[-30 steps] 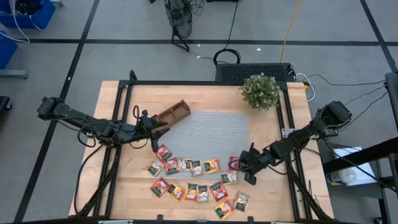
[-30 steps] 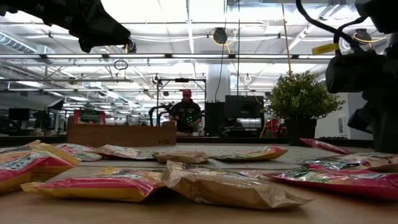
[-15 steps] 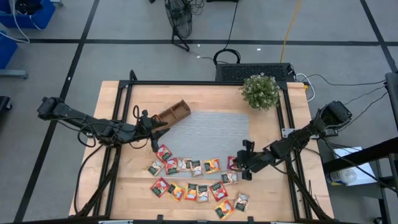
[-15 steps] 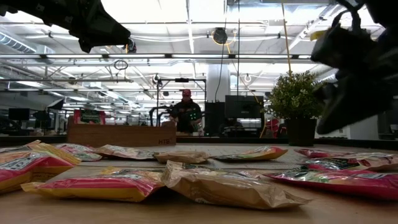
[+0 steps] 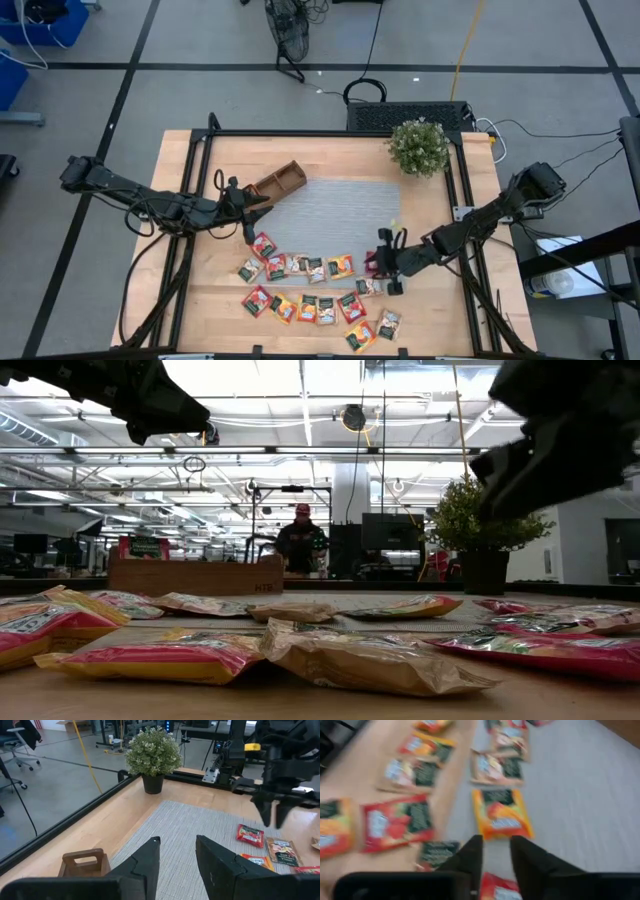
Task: Pick & Place Tea
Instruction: Put the red tea bag into the left section of the wooden organizer
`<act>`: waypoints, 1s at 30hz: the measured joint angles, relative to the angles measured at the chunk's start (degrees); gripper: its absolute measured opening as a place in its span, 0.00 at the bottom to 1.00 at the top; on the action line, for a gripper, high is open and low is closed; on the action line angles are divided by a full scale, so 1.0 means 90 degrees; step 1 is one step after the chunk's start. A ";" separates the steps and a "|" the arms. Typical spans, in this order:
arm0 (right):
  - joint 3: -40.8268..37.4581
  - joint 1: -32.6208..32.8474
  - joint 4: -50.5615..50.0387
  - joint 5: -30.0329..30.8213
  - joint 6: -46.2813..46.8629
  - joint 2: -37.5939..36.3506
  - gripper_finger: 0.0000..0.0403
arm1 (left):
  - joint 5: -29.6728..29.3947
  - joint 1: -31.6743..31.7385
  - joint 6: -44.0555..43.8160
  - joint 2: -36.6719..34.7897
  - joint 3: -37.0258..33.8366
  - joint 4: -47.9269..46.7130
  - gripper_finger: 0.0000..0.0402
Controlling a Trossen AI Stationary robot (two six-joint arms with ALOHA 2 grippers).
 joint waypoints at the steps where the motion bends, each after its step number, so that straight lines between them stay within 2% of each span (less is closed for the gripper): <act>1: 0.0082 -0.0005 0.0001 -0.0138 -0.0022 0.0000 0.30 | 0.0000 -0.0001 0.0000 0.0000 0.0000 0.0000 0.33; 5: 0.0310 -0.0049 0.0014 -0.0745 -0.0128 -0.0002 0.44 | 0.0000 -0.0002 0.0000 0.0000 0.0000 0.0000 0.33; 12: 0.0916 0.0304 -0.0020 -0.0844 -0.0534 0.0586 0.49 | 0.0000 -0.0001 0.0000 -0.0002 -0.0001 -0.0002 0.33; 18: 0.2222 0.0492 -0.1544 -0.1151 -0.0893 0.1680 0.53 | 0.0000 0.0000 0.0000 -0.0002 -0.0002 0.0001 0.33; 24: 0.3283 0.0561 -0.3138 -0.1149 -0.0862 0.2581 0.60 | 0.0000 -0.0002 0.0000 -0.0002 -0.0002 -0.0002 0.33; 30: 0.3819 0.0841 -0.3234 -0.1149 -0.0763 0.3068 0.62 | 0.0000 -0.0002 0.0000 -0.0002 -0.0002 0.0000 0.33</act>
